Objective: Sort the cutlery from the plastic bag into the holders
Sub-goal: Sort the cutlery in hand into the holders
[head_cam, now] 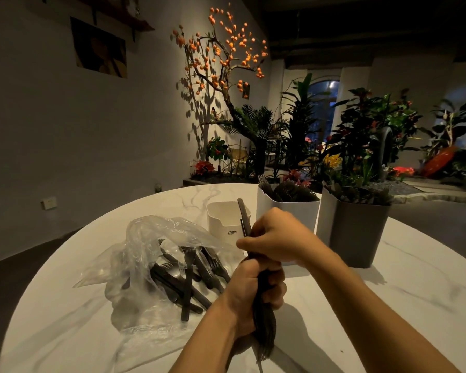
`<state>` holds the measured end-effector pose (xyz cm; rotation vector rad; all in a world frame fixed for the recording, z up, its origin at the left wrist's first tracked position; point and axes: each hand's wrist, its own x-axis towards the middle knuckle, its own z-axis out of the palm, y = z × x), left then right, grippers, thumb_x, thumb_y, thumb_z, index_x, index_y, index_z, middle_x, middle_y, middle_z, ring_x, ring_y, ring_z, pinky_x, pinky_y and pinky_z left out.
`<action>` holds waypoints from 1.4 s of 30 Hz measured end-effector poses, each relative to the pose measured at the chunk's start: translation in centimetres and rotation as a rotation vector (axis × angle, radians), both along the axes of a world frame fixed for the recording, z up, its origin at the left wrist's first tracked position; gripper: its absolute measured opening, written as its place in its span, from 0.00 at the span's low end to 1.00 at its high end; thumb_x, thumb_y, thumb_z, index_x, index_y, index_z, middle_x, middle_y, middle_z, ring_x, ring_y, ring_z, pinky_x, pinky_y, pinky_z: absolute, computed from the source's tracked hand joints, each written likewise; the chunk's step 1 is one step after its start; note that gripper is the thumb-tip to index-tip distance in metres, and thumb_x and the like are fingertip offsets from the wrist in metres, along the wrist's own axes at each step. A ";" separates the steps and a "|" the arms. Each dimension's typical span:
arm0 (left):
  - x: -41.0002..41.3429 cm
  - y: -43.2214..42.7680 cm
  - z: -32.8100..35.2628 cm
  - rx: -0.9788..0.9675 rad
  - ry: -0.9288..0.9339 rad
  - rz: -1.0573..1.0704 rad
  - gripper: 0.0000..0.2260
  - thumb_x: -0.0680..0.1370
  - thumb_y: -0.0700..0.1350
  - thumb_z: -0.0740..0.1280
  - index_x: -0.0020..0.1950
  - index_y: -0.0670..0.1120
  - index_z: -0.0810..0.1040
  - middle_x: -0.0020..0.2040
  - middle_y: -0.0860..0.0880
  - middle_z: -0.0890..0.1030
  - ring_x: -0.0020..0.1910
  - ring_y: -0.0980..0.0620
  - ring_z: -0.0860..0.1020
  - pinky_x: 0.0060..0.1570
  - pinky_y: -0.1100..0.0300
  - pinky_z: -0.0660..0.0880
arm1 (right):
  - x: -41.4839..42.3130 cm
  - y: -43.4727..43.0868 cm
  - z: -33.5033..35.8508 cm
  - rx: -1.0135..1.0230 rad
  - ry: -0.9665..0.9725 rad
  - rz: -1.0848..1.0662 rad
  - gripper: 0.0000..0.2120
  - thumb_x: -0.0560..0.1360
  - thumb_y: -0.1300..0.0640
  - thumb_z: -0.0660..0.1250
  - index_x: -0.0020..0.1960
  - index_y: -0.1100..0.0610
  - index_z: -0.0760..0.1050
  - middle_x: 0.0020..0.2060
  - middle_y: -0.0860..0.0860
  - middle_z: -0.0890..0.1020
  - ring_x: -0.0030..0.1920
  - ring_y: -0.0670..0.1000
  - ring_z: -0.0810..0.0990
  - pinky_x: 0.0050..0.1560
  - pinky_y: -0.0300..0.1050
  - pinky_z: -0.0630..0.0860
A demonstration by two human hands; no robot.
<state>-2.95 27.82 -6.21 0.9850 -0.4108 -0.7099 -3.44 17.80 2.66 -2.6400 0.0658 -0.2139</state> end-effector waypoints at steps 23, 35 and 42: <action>0.8 0.3 0.1 -0.154 0.117 -0.038 0.14 0.81 0.56 0.64 0.48 0.45 0.72 0.32 0.52 0.72 0.23 0.58 0.62 0.32 0.62 0.59 | -2.3 -6.0 3.0 0.702 0.005 -0.007 0.14 0.81 0.54 0.65 0.58 0.64 0.80 0.37 0.54 0.78 0.32 0.46 0.71 0.29 0.37 0.63; 0.4 0.1 0.1 -0.139 0.029 0.100 0.12 0.77 0.48 0.71 0.58 0.48 0.79 0.35 0.49 0.75 0.23 0.57 0.65 0.27 0.63 0.64 | -2.3 -5.5 2.8 0.775 -0.029 0.085 0.09 0.80 0.58 0.67 0.55 0.64 0.80 0.45 0.58 0.86 0.37 0.49 0.83 0.33 0.36 0.76; 1.0 0.0 -0.3 -0.174 0.099 0.167 0.13 0.74 0.46 0.72 0.57 0.47 0.78 0.36 0.48 0.78 0.22 0.57 0.66 0.26 0.64 0.65 | -2.7 -6.3 3.1 0.722 -0.092 -0.005 0.11 0.80 0.56 0.67 0.53 0.64 0.81 0.44 0.60 0.84 0.35 0.47 0.81 0.34 0.38 0.76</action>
